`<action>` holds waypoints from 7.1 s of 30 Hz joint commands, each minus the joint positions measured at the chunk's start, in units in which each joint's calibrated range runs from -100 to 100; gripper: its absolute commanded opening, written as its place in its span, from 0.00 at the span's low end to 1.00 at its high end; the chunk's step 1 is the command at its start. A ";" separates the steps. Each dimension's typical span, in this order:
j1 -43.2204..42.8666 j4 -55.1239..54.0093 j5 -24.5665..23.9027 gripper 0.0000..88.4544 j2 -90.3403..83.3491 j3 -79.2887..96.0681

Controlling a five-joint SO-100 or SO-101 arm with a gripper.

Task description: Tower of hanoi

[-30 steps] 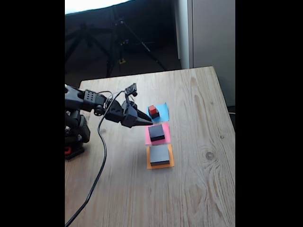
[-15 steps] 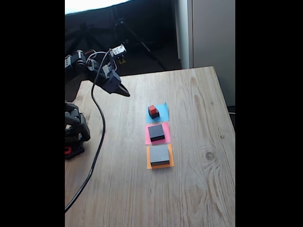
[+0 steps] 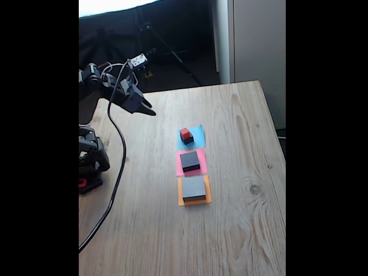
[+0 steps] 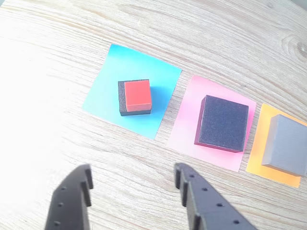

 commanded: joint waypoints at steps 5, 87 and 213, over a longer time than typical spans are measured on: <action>-0.38 -19.30 1.04 0.35 -3.89 17.62; -0.47 -144.27 1.04 0.42 70.52 38.08; 20.93 15.99 -8.32 0.00 5.04 -46.29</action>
